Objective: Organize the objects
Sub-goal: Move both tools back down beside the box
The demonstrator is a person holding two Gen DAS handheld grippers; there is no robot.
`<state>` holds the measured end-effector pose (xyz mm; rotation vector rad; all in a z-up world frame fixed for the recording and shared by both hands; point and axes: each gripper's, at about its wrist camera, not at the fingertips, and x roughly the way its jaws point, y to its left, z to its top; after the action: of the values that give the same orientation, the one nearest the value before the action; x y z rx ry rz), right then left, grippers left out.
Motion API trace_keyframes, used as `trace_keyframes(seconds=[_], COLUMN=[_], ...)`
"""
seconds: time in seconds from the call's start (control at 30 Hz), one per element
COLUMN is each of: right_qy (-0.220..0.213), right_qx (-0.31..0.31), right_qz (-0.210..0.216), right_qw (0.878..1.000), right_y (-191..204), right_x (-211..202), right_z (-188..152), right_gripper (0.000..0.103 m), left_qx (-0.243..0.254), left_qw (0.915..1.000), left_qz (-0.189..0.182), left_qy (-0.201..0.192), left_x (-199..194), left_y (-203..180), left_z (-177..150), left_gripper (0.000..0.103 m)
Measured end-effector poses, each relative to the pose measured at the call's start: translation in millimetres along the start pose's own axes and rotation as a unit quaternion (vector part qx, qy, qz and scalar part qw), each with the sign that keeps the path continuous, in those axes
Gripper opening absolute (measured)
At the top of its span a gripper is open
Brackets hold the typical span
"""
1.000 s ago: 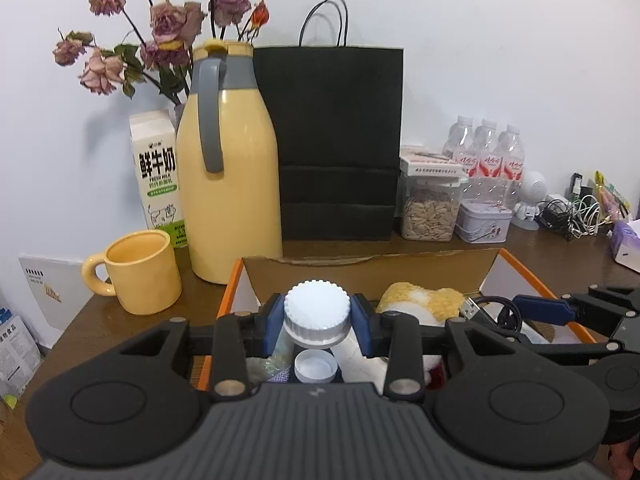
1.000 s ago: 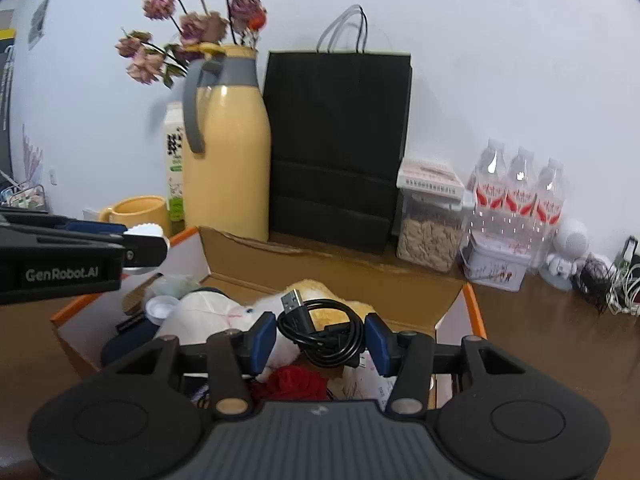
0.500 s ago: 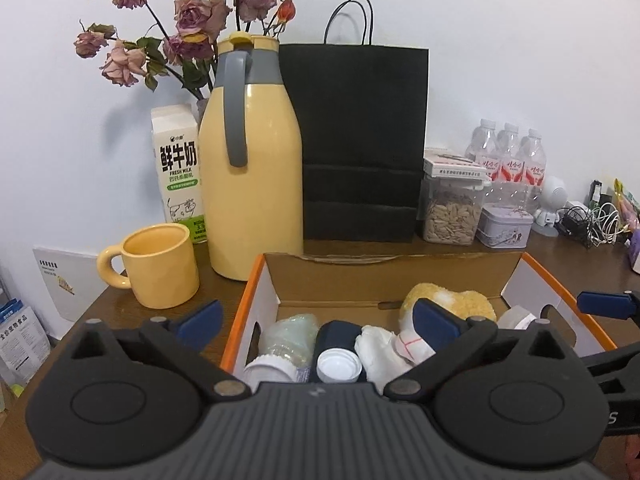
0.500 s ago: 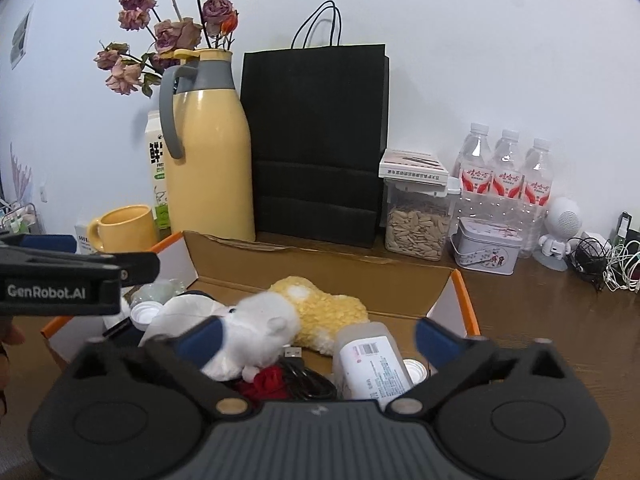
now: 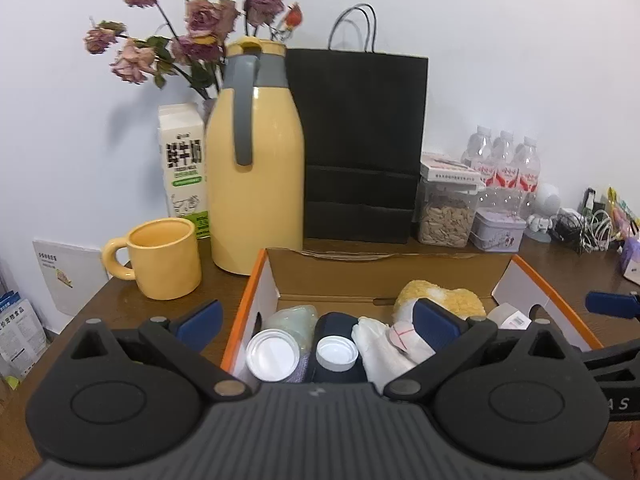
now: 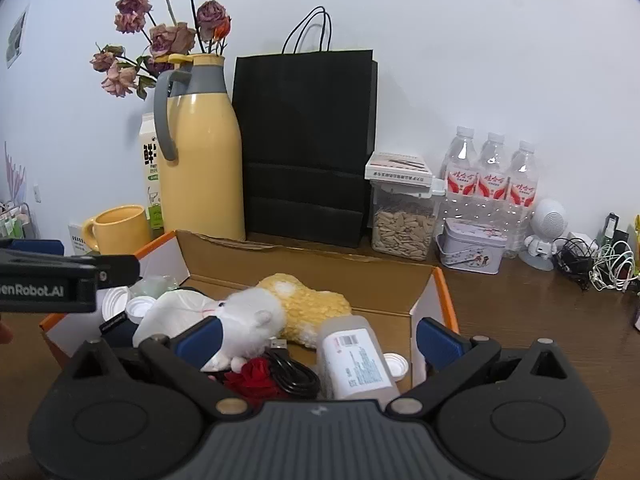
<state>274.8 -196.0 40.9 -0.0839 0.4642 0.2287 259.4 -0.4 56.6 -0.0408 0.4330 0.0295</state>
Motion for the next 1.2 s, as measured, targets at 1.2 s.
trace_keyframes(seconds=[1.2], right_qy=[0.054], right_qx=[0.01], right_qz=[-0.004], right_qw=[0.998], right_y=[-39], right_x=[-70], right_z=[-102], right_gripper=[0.084], left_qx=[-0.035], left_qw=[0.9953], left_qz=[-0.025], left_qy=[0.087], left_x=[-68], left_y=[48], left_z=[-99], left_gripper=[0.103])
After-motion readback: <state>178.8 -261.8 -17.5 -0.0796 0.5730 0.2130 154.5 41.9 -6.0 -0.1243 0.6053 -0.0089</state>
